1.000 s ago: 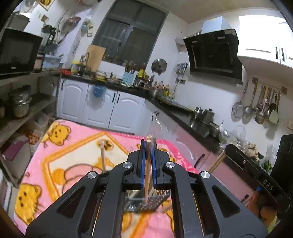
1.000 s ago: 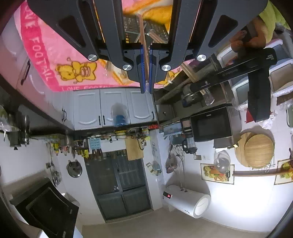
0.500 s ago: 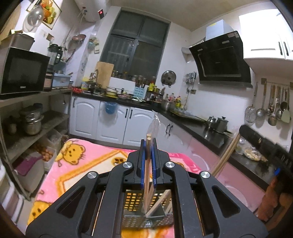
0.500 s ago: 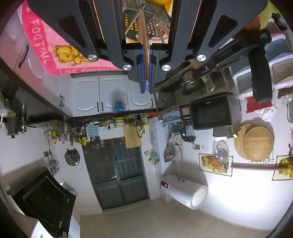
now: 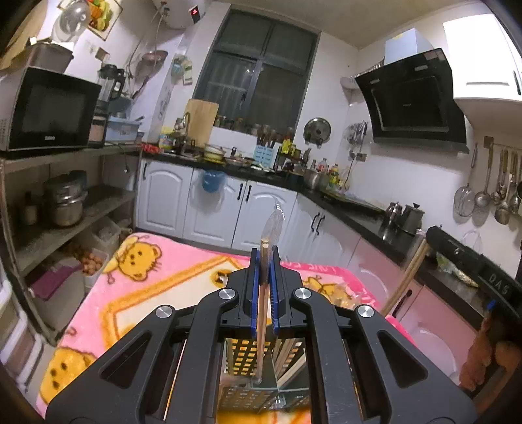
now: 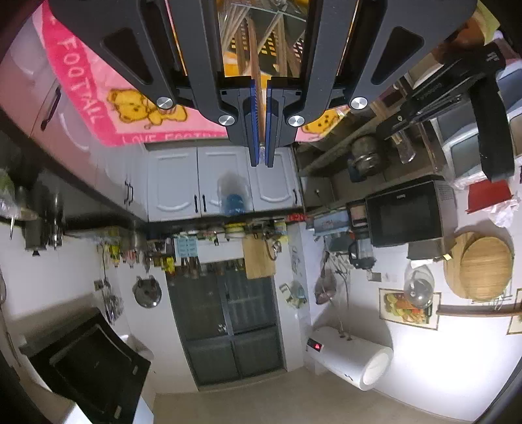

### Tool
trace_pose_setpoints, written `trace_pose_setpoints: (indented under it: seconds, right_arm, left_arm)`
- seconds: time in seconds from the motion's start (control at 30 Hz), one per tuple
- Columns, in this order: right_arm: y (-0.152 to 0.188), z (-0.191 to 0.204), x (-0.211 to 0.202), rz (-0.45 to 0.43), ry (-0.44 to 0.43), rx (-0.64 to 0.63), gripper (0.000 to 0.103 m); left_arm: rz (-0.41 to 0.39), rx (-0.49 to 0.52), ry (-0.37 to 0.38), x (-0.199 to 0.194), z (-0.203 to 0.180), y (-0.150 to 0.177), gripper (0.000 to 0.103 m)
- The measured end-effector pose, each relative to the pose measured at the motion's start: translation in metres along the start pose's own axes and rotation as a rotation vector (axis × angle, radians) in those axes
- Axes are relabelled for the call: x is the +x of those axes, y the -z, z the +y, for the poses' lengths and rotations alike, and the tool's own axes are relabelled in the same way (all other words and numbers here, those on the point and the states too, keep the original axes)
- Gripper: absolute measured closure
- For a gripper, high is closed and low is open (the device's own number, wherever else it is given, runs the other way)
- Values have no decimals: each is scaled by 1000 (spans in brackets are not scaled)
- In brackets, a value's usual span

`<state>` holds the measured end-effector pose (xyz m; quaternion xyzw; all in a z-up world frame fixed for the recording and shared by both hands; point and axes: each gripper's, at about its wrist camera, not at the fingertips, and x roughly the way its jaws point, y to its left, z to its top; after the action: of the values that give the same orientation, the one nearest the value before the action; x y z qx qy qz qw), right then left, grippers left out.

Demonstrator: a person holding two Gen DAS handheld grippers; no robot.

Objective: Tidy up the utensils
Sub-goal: 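Lift both held chopsticks and carry them above the green caddy, then lower the chopsticks into the caddy and open both grippers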

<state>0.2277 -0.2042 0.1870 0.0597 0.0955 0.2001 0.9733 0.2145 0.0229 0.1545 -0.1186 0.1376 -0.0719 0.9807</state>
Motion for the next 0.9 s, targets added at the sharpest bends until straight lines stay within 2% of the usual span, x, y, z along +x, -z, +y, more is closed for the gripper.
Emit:
trace_pose_setpoints:
  seconds: [0.4,0.77,0.83,0.87,0.9]
  right_arm:
    - [35,-4,31,73,1,48,99]
    - [57,-11,39,151,-5,76,99]
    - [61,-14,38,165,-1,85,98]
    - [61,-15,37,173,-1,92,96]
    - [62,-17,36,180,-2,100,89]
  left_arm:
    - [91,32,12,31,-5,30,100]
    - [153,55,26,39,-7,45,100]
    - [160,58,27,38,-7,47,97]
    - [165,57,28,37,-6,48,90]
    - [169,56,30,36,-6,48,82]
